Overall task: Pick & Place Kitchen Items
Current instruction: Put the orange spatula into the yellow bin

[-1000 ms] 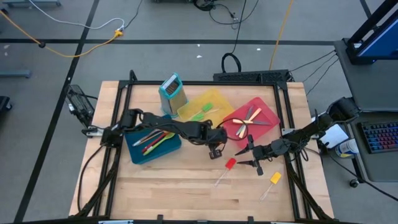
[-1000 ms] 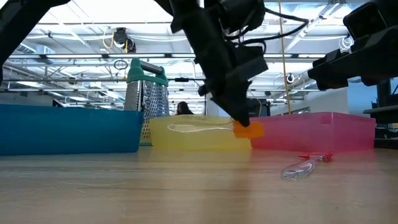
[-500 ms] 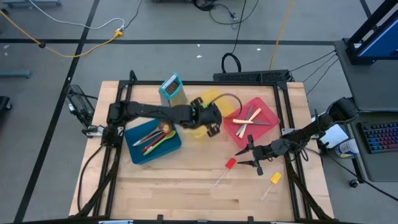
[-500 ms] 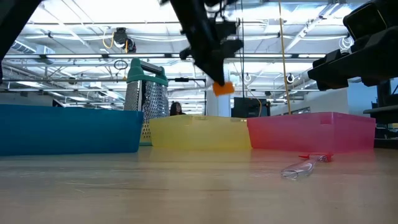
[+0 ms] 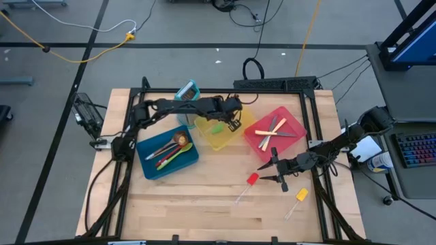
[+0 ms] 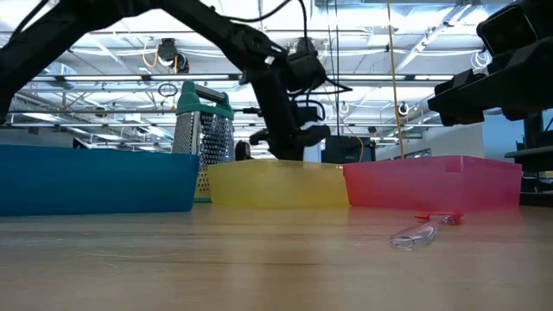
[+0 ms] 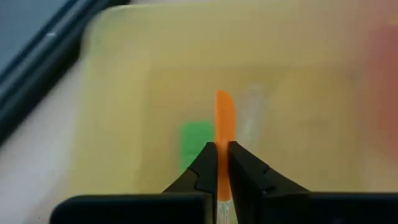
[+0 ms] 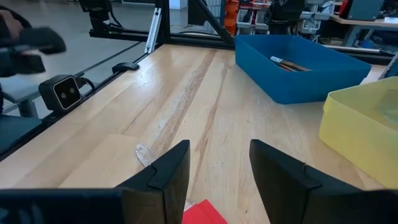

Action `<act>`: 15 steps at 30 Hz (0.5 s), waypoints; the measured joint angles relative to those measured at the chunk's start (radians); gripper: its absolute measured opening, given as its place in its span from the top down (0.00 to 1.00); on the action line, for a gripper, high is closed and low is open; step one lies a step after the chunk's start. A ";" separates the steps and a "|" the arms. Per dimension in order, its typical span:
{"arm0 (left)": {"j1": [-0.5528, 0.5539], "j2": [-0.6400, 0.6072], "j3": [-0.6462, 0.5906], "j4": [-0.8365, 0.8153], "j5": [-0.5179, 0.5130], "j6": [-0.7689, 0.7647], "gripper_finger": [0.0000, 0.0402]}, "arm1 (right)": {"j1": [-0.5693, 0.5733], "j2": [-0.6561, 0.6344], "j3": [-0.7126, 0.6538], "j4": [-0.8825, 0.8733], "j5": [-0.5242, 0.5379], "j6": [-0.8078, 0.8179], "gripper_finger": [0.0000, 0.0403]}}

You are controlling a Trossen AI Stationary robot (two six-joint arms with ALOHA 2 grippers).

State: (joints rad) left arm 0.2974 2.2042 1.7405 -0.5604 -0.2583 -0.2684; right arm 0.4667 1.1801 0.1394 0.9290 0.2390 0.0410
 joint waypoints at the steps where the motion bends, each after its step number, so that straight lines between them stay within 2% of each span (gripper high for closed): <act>1: 0.001 0.008 0.000 0.019 0.022 0.000 0.94 | 0.000 0.000 0.000 0.000 0.000 0.000 0.60; 6: -0.006 0.022 0.000 0.088 0.150 0.054 0.90 | 0.000 0.000 0.000 -0.007 0.000 0.000 0.60; 15: -0.025 0.020 0.000 0.079 0.145 0.084 0.89 | 0.000 0.000 0.000 -0.007 0.000 0.000 0.60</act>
State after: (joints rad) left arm 0.2726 2.2246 1.7405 -0.4812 -0.1131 -0.1841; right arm 0.4667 1.1801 0.1394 0.9222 0.2386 0.0406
